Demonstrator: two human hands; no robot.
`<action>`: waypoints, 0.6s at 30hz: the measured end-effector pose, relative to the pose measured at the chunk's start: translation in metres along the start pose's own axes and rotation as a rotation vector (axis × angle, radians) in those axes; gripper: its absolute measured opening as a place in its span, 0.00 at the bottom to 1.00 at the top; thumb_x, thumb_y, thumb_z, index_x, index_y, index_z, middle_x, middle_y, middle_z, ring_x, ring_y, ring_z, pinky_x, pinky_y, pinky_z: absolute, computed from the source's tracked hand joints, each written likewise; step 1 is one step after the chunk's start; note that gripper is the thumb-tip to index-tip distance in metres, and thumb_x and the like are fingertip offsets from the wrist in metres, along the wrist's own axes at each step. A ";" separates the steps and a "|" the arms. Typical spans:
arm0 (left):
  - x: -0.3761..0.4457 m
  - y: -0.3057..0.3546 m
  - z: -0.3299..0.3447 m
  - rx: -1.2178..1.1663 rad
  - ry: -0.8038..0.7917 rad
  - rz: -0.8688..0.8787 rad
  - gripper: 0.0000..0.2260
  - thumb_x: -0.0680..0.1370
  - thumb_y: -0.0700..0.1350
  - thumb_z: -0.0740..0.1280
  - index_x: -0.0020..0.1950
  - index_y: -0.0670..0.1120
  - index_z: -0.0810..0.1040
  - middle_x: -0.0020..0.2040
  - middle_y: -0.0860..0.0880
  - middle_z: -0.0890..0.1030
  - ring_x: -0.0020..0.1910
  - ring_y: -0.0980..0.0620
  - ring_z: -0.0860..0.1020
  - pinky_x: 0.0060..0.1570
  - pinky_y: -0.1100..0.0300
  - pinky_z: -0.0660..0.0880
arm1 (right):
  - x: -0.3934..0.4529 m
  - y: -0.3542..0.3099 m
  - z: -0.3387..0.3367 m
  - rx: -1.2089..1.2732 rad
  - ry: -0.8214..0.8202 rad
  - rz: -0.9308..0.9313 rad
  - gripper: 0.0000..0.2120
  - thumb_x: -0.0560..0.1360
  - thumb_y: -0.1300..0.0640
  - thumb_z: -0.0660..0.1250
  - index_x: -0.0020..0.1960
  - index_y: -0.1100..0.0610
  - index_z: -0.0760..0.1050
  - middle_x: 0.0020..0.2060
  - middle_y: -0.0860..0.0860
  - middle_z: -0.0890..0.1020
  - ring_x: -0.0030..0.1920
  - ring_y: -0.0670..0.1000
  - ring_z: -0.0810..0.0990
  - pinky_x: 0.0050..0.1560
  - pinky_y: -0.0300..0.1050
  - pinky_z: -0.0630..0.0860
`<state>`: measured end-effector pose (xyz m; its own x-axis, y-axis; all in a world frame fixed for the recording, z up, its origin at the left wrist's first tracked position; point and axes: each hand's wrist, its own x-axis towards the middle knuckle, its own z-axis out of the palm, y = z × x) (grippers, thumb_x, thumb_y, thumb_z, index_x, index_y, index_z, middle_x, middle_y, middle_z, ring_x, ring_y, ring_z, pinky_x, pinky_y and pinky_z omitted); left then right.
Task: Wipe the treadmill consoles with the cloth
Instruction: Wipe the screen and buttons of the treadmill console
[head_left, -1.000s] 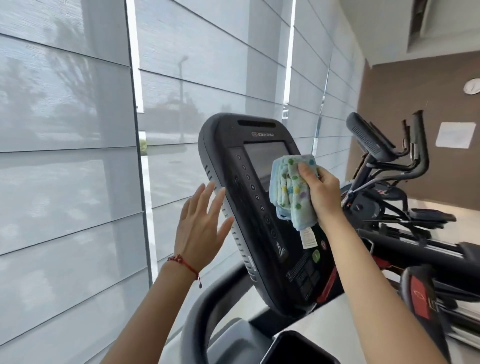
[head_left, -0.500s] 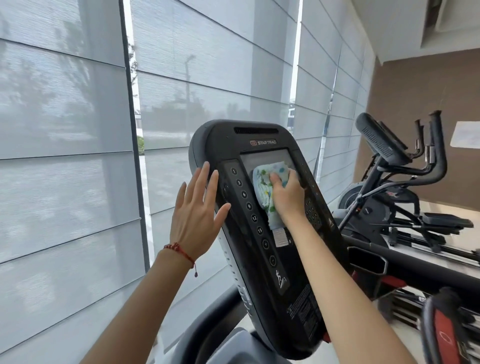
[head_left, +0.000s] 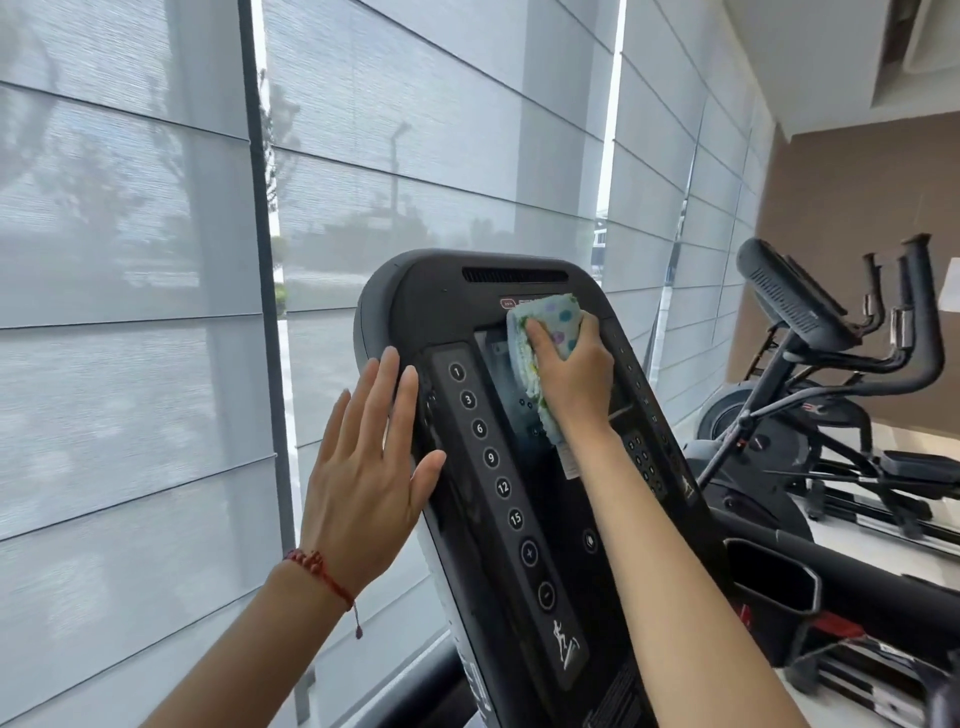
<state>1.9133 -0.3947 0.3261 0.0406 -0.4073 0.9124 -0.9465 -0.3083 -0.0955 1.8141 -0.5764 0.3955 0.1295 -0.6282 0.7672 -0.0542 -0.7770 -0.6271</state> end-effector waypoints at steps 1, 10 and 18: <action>0.000 0.000 0.000 0.003 0.006 0.003 0.27 0.81 0.53 0.51 0.73 0.37 0.57 0.74 0.38 0.58 0.73 0.41 0.56 0.67 0.43 0.60 | 0.006 0.010 -0.003 -0.006 0.004 0.042 0.19 0.73 0.46 0.66 0.52 0.62 0.69 0.41 0.51 0.77 0.38 0.47 0.75 0.32 0.27 0.66; 0.000 0.002 0.002 -0.020 0.045 0.004 0.26 0.82 0.52 0.49 0.73 0.35 0.58 0.73 0.36 0.59 0.73 0.39 0.57 0.67 0.43 0.61 | -0.005 0.009 -0.006 0.019 -0.074 0.054 0.17 0.72 0.44 0.66 0.48 0.59 0.71 0.39 0.51 0.77 0.38 0.49 0.76 0.37 0.39 0.71; 0.000 0.003 0.004 -0.029 0.050 -0.016 0.26 0.82 0.52 0.48 0.74 0.36 0.56 0.74 0.37 0.57 0.74 0.41 0.55 0.68 0.42 0.60 | -0.004 0.012 -0.004 0.034 -0.136 -0.101 0.14 0.72 0.46 0.67 0.45 0.57 0.71 0.36 0.51 0.78 0.34 0.47 0.75 0.32 0.26 0.68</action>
<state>1.9118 -0.3989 0.3247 0.0401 -0.3586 0.9326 -0.9547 -0.2892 -0.0701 1.8088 -0.5836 0.3857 0.2653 -0.5342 0.8027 -0.0006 -0.8326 -0.5539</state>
